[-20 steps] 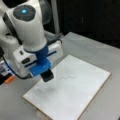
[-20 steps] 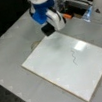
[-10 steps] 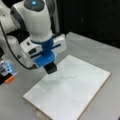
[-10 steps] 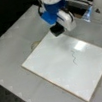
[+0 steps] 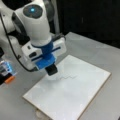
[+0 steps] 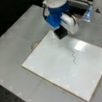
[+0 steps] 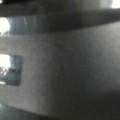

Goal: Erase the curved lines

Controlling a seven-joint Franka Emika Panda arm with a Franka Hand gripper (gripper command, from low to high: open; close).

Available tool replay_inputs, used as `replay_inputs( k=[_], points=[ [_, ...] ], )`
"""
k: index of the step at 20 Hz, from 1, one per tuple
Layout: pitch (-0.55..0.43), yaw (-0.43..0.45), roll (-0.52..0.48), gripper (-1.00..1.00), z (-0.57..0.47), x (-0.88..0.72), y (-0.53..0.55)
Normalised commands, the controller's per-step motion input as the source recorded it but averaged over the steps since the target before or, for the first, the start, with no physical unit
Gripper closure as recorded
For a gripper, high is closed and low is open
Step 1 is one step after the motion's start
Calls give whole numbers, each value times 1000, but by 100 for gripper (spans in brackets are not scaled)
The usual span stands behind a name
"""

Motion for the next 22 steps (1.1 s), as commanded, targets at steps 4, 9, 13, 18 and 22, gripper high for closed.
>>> replay_inputs(
  k=[4,9,13,18,22],
  points=[
    [-237,-229,72,100,-180,-65,298],
    [-191,-234,55,100,-123,-53,204],
    [-148,-239,51,100,-84,-52,128],
    [-151,-202,88,100,-131,-28,75],
    [-138,-230,112,100,-198,-7,103]
  ],
)
